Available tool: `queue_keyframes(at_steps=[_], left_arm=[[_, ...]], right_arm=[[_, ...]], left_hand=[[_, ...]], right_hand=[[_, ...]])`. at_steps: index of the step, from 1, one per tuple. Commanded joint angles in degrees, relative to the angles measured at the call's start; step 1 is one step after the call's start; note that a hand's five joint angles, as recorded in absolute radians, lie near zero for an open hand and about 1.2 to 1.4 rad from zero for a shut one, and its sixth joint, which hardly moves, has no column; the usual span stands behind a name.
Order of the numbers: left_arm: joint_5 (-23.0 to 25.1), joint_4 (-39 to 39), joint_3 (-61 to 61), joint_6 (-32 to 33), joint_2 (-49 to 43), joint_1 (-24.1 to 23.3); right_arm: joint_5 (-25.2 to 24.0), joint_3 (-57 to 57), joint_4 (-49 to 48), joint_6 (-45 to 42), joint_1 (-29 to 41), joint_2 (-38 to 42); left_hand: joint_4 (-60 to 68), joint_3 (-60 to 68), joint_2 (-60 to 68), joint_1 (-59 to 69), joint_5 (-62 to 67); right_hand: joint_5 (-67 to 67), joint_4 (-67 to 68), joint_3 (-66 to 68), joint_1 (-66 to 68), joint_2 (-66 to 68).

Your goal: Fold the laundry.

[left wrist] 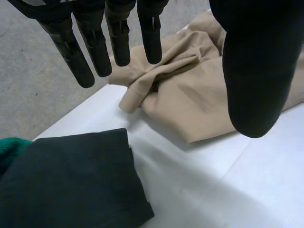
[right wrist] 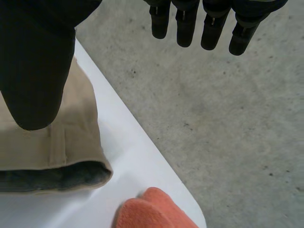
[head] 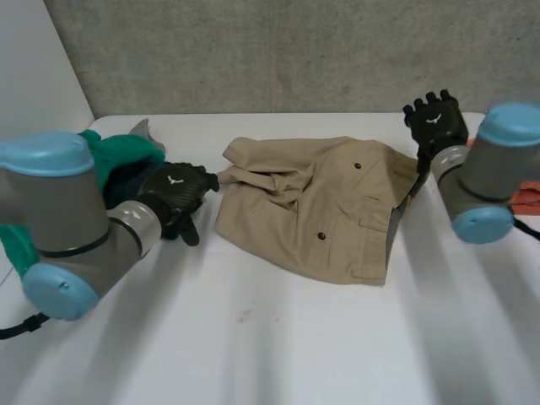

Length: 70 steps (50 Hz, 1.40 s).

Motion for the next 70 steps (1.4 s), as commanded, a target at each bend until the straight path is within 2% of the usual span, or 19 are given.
queue_keyframes(at_steps=[1, 6, 8, 10, 15, 20, 29, 33, 34, 37, 38, 39, 45, 49, 55, 63, 67, 70], left_arm=[[0.2, 2.7, 7.4, 0.1, -8.0, -1.7], [1.1, 2.2, 13.1, 0.5, -13.6, -3.6], [1.4, 1.8, 14.7, 1.1, -15.4, -3.7], [1.4, 1.0, 16.8, 2.5, -17.7, -3.9], [1.0, 0.3, 20.6, 6.7, -21.3, -4.3], [0.8, 0.3, 21.7, 8.4, -22.5, -4.3], [0.8, 0.1, 22.7, 8.9, -24.2, -4.3], [0.7, 0.2, 22.8, 10.0, -24.7, -4.3], [0.7, 0.2, 22.8, 10.5, -24.7, -4.3], [0.4, 0.3, 22.8, 10.6, -24.3, -4.3], [-0.2, 0.4, 22.6, 10.6, -24.0, -4.3], [-0.6, 0.4, 22.6, 10.6, -23.8, -4.3], [-3.4, 0.3, 21.9, 10.1, -21.7, -5.8], [-5.2, 0.2, 20.4, 9.2, -18.6, -7.2], [-6.0, 0.6, 17.3, 4.6, -3.6, -7.3], [-6.2, 1.8, 19.5, -4.0, 18.8, -7.1], [-6.9, 3.4, 22.8, -4.7, 25.9, -6.6], [-8.2, 4.1, 26.3, -4.6, 27.3, -6.5]], right_arm=[[0.1, 18.6, 11.6, 0.6, 0.6, -20.3], [0.1, 25.8, 21.3, 5.2, 0.9, -24.0], [-0.6, 29.8, 23.8, 11.1, 2.0, -25.6], [-1.0, 33.8, 23.5, 16.9, 4.2, -27.5], [-1.6, 39.9, 17.3, 22.8, 7.9, -28.3], [-0.6, 43.2, 8.7, 22.2, 11.4, -25.4], [2.1, 41.8, 5.5, 19.4, 13.1, -19.5], [4.4, 41.4, 3.4, 17.0, 13.1, -18.6], [5.1, 41.5, 2.6, 16.1, 13.1, -18.1], [6.0, 41.4, 1.2, 14.9, 13.1, -17.8], [6.5, 41.3, 0.1, 14.2, 13.1, -17.8], [6.6, 41.3, -0.3, 13.9, 13.0, -17.8], [6.9, 40.8, -1.4, 12.0, 12.8, -18.8], [6.9, 38.9, -0.5, 11.5, 13.2, -22.1], [6.5, 33.7, 2.6, 8.4, 12.5, -31.3], [6.6, 15.2, 12.0, 5.0, 13.1, -42.0], [6.5, 6.4, 15.1, 4.7, 12.8, -46.5], [6.2, 1.5, 17.1, 4.5, 12.4, -46.9]], left_hand=[[7.1, 6.8, 6.9, 6.1, 7.1], [9.2, 8.8, 9.0, 8.1, 9.1], [8.8, 8.5, 8.6, 7.8, 8.8], [9.0, 8.7, 8.8, 7.9, 8.9], [14.7, 14.4, 14.5, 13.6, 14.6], [20.6, 20.3, 20.4, 19.5, 20.5], [21.1, 20.8, 20.9, 20.0, 21.0], [28.5, 28.1, 28.3, 27.4, 28.4], [37.2, 36.8, 37.0, 36.1, 37.1], [49.2, 48.8, 48.9, 48.1, 49.1], [58.7, 58.3, 58.5, 57.6, 58.6], [58.8, 58.4, 58.6, 57.7, 58.7], [58.8, 58.4, 58.6, 57.7, 58.7], [58.8, 58.4, 58.6, 57.7, 58.7], [58.8, 58.4, 58.6, 57.7, 58.7], [58.8, 58.4, 58.6, 57.7, 58.7], [58.8, 58.4, 58.6, 57.7, 58.7], [58.8, 58.4, 58.6, 57.7, 58.7]], right_hand=[[-2.3, -1.7, -1.7, -2.9, -2.2], [-2.3, -1.7, -1.7, -2.9, -2.2], [-2.3, -1.7, -1.7, -2.9, -2.2], [-2.3, -1.7, -1.7, -2.9, -2.2], [5.0, 5.6, 5.6, 4.4, 5.1], [13.2, 13.8, 13.9, 12.6, 13.4], [23.5, 24.1, 24.1, 22.9, 23.6], [30.2, 30.8, 30.9, 29.6, 30.3], [36.9, 37.5, 37.5, 36.3, 37.0], [48.9, 49.4, 49.5, 48.3, 49.0], [63.4, 64.0, 64.0, 62.8, 63.5], [67.6, 68.2, 68.3, 67.0, 67.8], [67.7, 68.3, 68.3, 67.1, 67.8], [67.7, 68.3, 68.3, 67.1, 67.8], [67.7, 68.3, 68.3, 67.1, 67.8], [67.7, 68.3, 68.3, 67.1, 67.8], [67.7, 68.3, 68.3, 67.1, 67.8], [67.7, 68.3, 68.3, 67.1, 67.8]])
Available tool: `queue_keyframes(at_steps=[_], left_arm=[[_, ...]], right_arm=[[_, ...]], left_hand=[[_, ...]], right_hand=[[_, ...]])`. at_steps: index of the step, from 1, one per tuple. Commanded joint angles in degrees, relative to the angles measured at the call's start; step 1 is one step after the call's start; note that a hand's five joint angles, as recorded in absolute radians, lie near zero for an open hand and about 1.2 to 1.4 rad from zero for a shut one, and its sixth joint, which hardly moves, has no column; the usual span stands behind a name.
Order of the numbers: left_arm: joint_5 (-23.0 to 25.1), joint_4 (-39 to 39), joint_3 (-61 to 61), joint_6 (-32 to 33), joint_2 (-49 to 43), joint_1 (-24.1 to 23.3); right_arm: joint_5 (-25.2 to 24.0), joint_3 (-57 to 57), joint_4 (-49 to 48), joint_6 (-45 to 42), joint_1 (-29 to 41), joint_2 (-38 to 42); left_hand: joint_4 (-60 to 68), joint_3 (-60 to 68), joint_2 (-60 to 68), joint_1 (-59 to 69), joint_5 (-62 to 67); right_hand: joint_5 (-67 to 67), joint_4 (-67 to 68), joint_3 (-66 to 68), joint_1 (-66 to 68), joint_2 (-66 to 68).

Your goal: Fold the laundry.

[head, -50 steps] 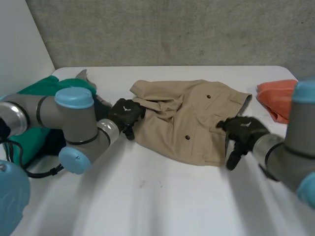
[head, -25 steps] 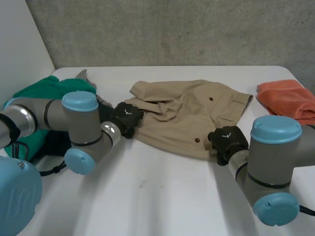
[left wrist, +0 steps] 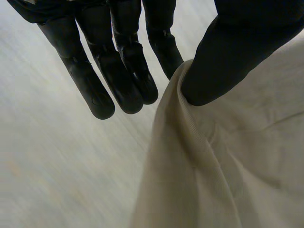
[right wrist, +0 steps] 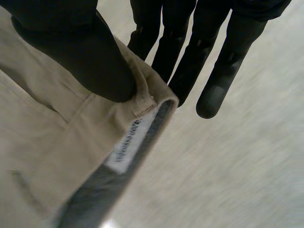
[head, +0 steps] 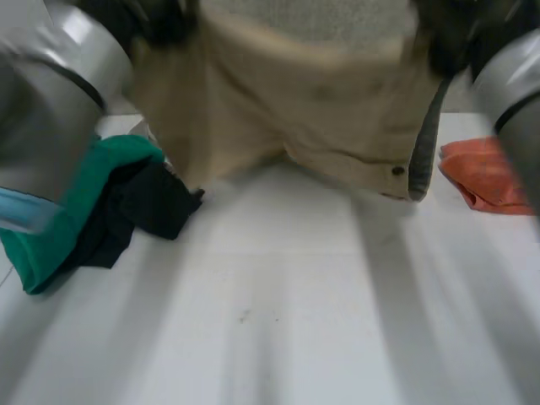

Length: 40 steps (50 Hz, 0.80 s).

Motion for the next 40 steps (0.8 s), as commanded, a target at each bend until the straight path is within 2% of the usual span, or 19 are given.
queue_keyframes(at_steps=[1, 5, 11, 18, 22, 26, 27, 28, 29, 30, 31, 32, 33, 38, 40], left_arm=[[-2.6, 2.0, 9.2, -0.8, 7.7, 0.6], [-3.2, 1.0, 14.6, -0.6, 3.7, 0.6], [-2.8, -1.3, 16.4, -0.3, -4.3, 1.2], [-2.5, -1.1, 16.3, 0.6, -19.4, 1.4], [-2.4, 0.0, 19.3, 3.1, -29.6, 2.1], [-3.1, 2.8, 28.6, 7.3, -39.6, 1.9], [-3.1, 2.9, 30.8, 7.9, -41.1, 1.9], [-3.2, 3.0, 34.9, 8.1, -43.5, 1.9], [-3.4, 3.1, 36.7, 8.1, -44.4, 1.9], [-3.6, 3.1, 38.1, 8.0, -44.9, 1.9], [-4.0, 3.1, 39.4, 7.9, -45.3, 1.9], [-5.1, 3.1, 41.1, 7.8, -45.4, 1.8], [-5.9, 3.0, 41.3, 7.8, -45.2, 1.8], [-9.1, 0.4, 38.5, 7.6, -41.6, -0.9], [-9.7, -1.8, 35.5, 7.3, -39.5, -1.5]], right_arm=[[-0.6, -14.7, 5.7, -0.4, -0.6, -3.5], [-0.7, -16.8, 7.0, -0.4, -0.6, -0.4], [-0.4, -15.3, 7.1, 0.2, 0.1, 4.6], [-0.3, -12.7, 4.9, 2.9, -0.3, 15.8], [1.0, -13.2, 0.6, 3.6, -0.7, 24.5], [5.7, -15.0, -7.4, 3.1, -0.8, 32.8], [6.9, -15.2, -10.7, 2.9, -0.8, 35.0], [7.3, -15.3, -12.5, 2.6, -0.8, 36.0], [7.4, -15.5, -14.3, 2.2, -0.8, 36.9], [7.3, -15.7, -15.9, 1.7, -0.7, 37.6], [6.8, -15.8, -18.3, 0.6, -0.7, 38.3], [6.5, -15.6, -18.8, 0.0, -0.7, 38.3], [6.1, -15.4, -18.9, -0.5, -0.6, 38.0], [3.8, -12.5, -15.0, -2.2, -0.3, 32.8], [1.5, -9.4, -11.0, -2.5, -1.0, 28.4]], left_hand=[[11.4, 11.9, 11.6, 15.5, 13.7], [11.4, 11.9, 11.6, 15.5, 13.7], [11.4, 11.9, 11.6, 15.5, 13.7], [11.4, 11.9, 11.6, 15.5, 13.7], [11.4, 11.9, 11.6, 15.5, 13.7], [11.4, 11.9, 11.6, 15.5, 13.7], [11.4, 11.9, 11.6, 15.5, 13.7], [4.1, 4.6, 4.3, 8.2, 6.4], [-19.3, -18.8, -19.0, -15.1, -17.0], [-47.7, -47.1, -47.4, -43.5, -45.4], [-58.6, -58.1, -58.4, -54.5, -56.3], [-52.6, -52.1, -52.4, -48.5, -50.3], [-58.6, -58.1, -58.4, -54.5, -56.3], [-58.6, -58.1, -58.4, -54.5, -56.3], [-58.6, -58.1, -58.4, -54.5, -56.3]], right_hand=[[12.8, 11.5, 13.0, 17.5, 13.0], [12.8, 11.5, 13.0, 17.5, 13.0], [12.8, 11.5, 13.0, 17.5, 13.0], [12.8, 11.5, 13.0, 17.5, 13.0], [12.8, 11.5, 13.0, 17.5, 13.0], [12.8, 11.5, 13.0, 17.5, 13.0], [6.1, 4.7, 6.2, 10.7, 6.2], [-19.2, -20.5, -19.0, -14.5, -19.0], [-49.9, -51.2, -49.8, -45.2, -49.7], [-57.2, -58.5, -57.0, -52.5, -57.0], [-57.2, -58.5, -57.0, -52.5, -57.0], [-57.2, -58.5, -57.0, -52.5, -57.0], [-57.2, -58.5, -57.0, -52.5, -57.0], [-57.2, -58.5, -57.0, -52.5, -57.0], [-57.2, -58.5, -57.0, -52.5, -57.0]])
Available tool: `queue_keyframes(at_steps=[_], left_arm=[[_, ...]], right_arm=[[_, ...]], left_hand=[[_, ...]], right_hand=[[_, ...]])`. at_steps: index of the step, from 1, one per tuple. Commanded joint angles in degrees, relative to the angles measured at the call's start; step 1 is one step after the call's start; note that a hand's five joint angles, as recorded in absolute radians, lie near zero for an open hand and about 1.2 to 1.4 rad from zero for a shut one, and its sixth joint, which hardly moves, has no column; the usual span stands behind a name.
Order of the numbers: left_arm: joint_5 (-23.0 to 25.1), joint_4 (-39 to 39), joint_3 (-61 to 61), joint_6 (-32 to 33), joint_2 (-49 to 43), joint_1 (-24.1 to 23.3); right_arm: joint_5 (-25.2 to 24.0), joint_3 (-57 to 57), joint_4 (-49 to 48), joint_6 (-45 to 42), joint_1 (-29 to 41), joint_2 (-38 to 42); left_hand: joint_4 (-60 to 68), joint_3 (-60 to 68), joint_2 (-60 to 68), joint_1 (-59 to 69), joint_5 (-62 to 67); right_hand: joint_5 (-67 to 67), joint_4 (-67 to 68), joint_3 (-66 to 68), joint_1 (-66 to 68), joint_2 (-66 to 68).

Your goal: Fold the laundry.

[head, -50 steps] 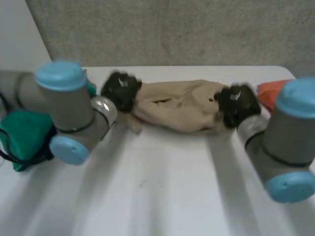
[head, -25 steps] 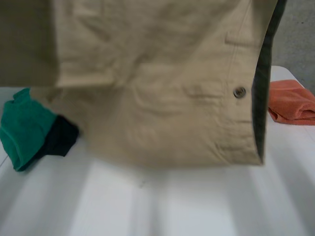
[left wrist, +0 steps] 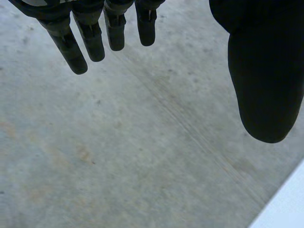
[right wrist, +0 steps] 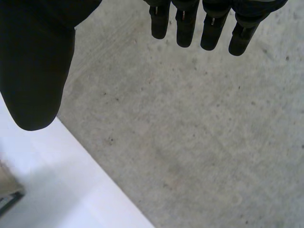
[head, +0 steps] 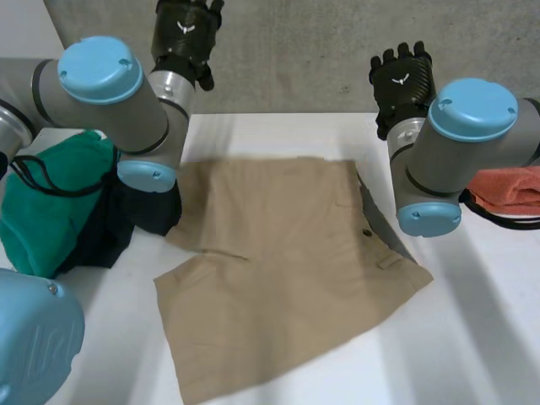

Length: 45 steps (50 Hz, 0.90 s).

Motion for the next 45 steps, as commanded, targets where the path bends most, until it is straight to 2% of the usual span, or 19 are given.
queue_keyframes(at_steps=[1, 3, 4, 5, 8, 10, 16, 20, 24, 27, 30, 34, 35, 37, 41, 43, 45], left_arm=[[-3.3, -7.1, -10.7, -1.1, 9.1, -2.4], [-3.4, -9.2, -16.6, -1.4, 13.3, -2.6], [-3.4, -10.0, -19.0, -1.7, 14.9, -2.6], [-3.4, -11.6, -25.3, -2.2, 18.9, -2.8], [-3.3, -13.5, -39.2, -3.7, 26.8, -3.2], [-3.3, -13.6, -45.8, -4.8, 30.6, -3.8], [-3.0, -14.1, -67.8, -9.1, 42.4, -6.6], [-2.8, -14.2, -80.9, -9.9, 46.6, -7.8], [-2.8, -14.3, -87.5, -10.3, 48.1, -10.5], [-2.9, -14.3, -90.1, -10.8, 48.2, -12.0], [-2.9, -14.3, -92.7, -11.7, 48.2, -13.0], [-3.0, -14.2, -94.2, -12.4, 48.3, -14.0], [-3.1, -14.1, -94.2, -12.5, 48.3, -14.3], [-3.1, -14.1, -94.6, -12.5, 48.2, -14.5], [-3.1, -13.0, -94.9, -12.5, 47.8, -14.3], [-3.1, -11.6, -94.9, -12.5, 47.4, -14.1], [-3.1, -10.1, -94.9, -12.4, 47.4, -14.1]], right_arm=[[-7.4, 7.8, 9.9, -2.3, -0.6, -11.2], [-11.4, 10.5, 13.9, -3.4, -0.9, -13.9], [-15.4, 13.2, 17.8, -4.7, -1.9, -16.0], [-17.4, 14.7, 19.5, -5.3, -2.7, -16.7], [-23.0, 21.4, 25.0, -8.5, -7.0, -19.3], [-24.9, 24.3, 26.3, -10.0, -8.5, -20.1], [-29.5, 35.6, 27.0, -18.9, -14.7, -21.5], [-35.6, 42.3, 25.9, -26.3, -18.7, -21.4], [-39.9, 46.2, 23.4, -28.6, -21.2, -20.7], [-41.6, 47.7, 21.2, -28.1, -22.1, -20.6], [-42.0, 49.1, 17.2, -27.2, -22.5, -19.5], [-41.9, 49.5, 13.1, -25.0, -22.5, -17.5], [-42.0, 49.6, 12.1, -24.4, -22.5, -17.2], [-41.9, 49.6, 11.6, -23.9, -22.6, -17.0], [-41.9, 49.6, 11.5, -23.8, -22.6, -16.3], [-41.8, 49.6, 11.7, -23.6, -22.6, -16.0], [-41.8, 49.7, 11.6, -23.6, -22.4, -16.0]], left_hand=[[-1.7, -2.0, -1.7, -1.2, -2.7], [-1.7, -2.0, -1.7, -1.2, -2.7], [-1.7, -2.0, -1.7, -1.2, -2.7], [-1.7, -2.0, -1.7, -1.2, -2.7], [0.9, 0.6, 0.8, 1.4, -0.2], [1.4, 1.1, 1.3, 1.9, 0.3], [2.7, 2.5, 2.7, 3.3, 1.7], [7.3, 7.0, 7.2, 7.8, 6.2], [11.7, 11.4, 11.6, 12.2, 10.6], [11.5, 11.2, 11.4, 12.0, 10.4], [12.2, 11.9, 12.1, 12.7, 11.1], [12.3, 12.1, 12.3, 12.9, 11.3], [12.3, 12.1, 12.3, 12.9, 11.3], [12.3, 12.1, 12.3, 12.9, 11.3], [14.2, 13.9, 14.1, 14.7, 13.1], [21.9, 21.6, 21.8, 22.4, 20.8], [24.3, 24.0, 24.2, 24.8, 23.2]], right_hand=[[-2.4, -1.9, -1.8, -3.1, -2.3], [-2.4, -1.9, -1.8, -3.1, -2.3], [-2.4, -1.9, -1.8, -3.1, -2.3], [-2.4, -1.9, -1.8, -3.1, -2.3], [-2.4, -1.9, -1.8, -3.1, -2.3], [-2.4, -1.9, -1.8, -3.1, -2.3], [2.4, 2.9, 3.0, 1.7, 2.5], [4.6, 5.0, 5.2, 3.9, 4.7], [9.2, 9.6, 9.7, 8.4, 9.2], [11.5, 11.9, 12.1, 10.7, 11.6], [22.9, 23.4, 23.5, 22.2, 23.0], [44.1, 44.5, 44.6, 43.3, 44.2], [55.1, 55.6, 55.7, 54.4, 55.2], [65.1, 65.6, 65.7, 64.4, 65.2], [67.6, 68.1, 68.2, 66.9, 67.7], [67.6, 68.1, 68.2, 66.9, 67.7], [67.6, 68.1, 68.2, 66.9, 67.7]])
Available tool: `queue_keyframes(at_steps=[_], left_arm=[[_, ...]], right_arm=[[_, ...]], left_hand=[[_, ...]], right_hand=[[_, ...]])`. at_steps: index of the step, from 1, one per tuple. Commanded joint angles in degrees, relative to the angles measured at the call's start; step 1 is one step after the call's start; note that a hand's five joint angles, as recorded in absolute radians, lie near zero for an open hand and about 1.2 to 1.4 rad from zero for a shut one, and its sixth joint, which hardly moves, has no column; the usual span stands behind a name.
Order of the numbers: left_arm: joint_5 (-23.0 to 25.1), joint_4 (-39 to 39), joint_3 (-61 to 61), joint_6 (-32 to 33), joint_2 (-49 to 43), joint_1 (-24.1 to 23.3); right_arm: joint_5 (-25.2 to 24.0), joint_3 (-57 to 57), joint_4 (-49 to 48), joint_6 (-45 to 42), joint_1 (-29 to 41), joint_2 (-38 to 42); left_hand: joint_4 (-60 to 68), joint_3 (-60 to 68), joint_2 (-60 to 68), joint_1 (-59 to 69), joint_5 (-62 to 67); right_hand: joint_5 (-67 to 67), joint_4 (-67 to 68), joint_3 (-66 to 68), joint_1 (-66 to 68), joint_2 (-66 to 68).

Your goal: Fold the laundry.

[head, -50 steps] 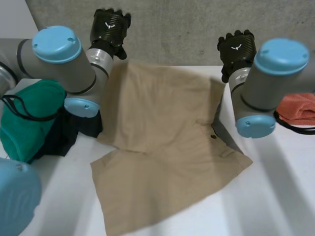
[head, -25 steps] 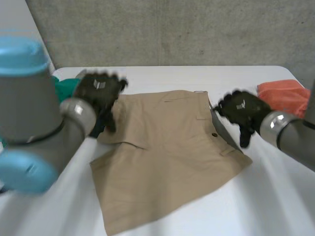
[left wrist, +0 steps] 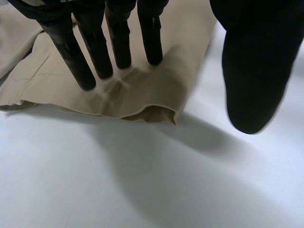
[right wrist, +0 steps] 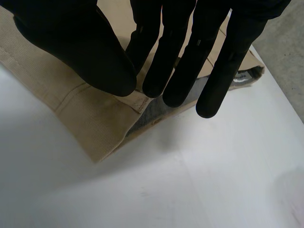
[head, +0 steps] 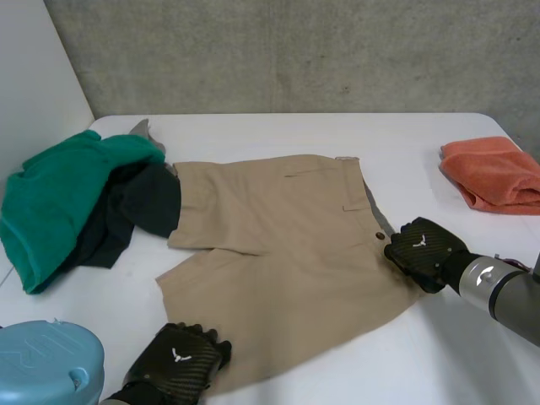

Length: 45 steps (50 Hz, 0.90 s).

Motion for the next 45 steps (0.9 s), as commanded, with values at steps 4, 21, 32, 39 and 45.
queue_keyframes(at_steps=[4, 21, 32, 39, 45], left_arm=[[-0.4, 7.3, 0.0, 0.3, -1.2, 0.3], [-0.6, 10.9, 2.2, 1.1, -6.7, 0.3], [-1.4, -1.3, 5.0, 0.6, 2.7, -2.3], [3.8, -17.8, 7.4, -1.9, 5.4, -6.2], [4.1, -14.7, 10.7, -2.7, 5.2, -3.9]], right_arm=[[0.5, 0.4, 0.0, 0.5, 0.2, 0.7], [1.6, 1.7, 1.0, 3.6, -0.4, -0.3], [5.7, 3.0, 21.6, -0.4, -3.1, -11.8], [11.3, 3.3, 34.5, -7.2, -6.4, -18.8], [11.2, 1.8, 32.4, -6.7, -6.1, -18.9]], left_hand=[[13.0, 13.1, 12.7, 12.4, 12.9], [56.1, 56.2, 55.8, 55.5, 56.0], [56.1, 56.2, 55.8, 55.5, 56.0], [56.1, 56.2, 55.8, 55.5, 56.0], [56.1, 56.2, 55.8, 55.5, 56.0]], right_hand=[[11.6, 11.7, 12.1, 17.3, 12.6], [11.6, 11.7, 12.1, 17.3, 12.6], [11.6, 11.7, 12.1, 17.3, 12.6], [11.6, 11.7, 12.1, 17.3, 12.6], [11.6, 11.7, 12.1, 17.3, 12.6]])
